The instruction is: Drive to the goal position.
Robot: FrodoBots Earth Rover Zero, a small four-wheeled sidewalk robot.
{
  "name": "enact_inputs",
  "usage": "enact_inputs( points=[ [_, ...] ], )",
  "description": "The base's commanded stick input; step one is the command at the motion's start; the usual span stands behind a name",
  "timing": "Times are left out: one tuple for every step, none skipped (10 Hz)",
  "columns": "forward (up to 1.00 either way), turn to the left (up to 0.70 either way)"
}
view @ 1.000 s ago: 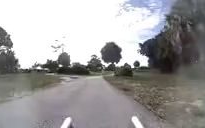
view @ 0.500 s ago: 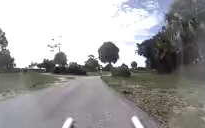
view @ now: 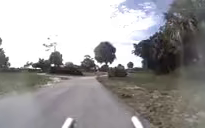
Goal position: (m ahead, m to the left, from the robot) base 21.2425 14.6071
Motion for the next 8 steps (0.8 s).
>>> enact_inputs(
  points=[
    [0.69,0.03],
    [0.69,0.03],
    [0.69,0.03],
    [0.69,0.23],
    [0.69,0.31],
    [0.69,0.34],
    [0.69,0.34],
    [0.69,0.34]
  ],
)
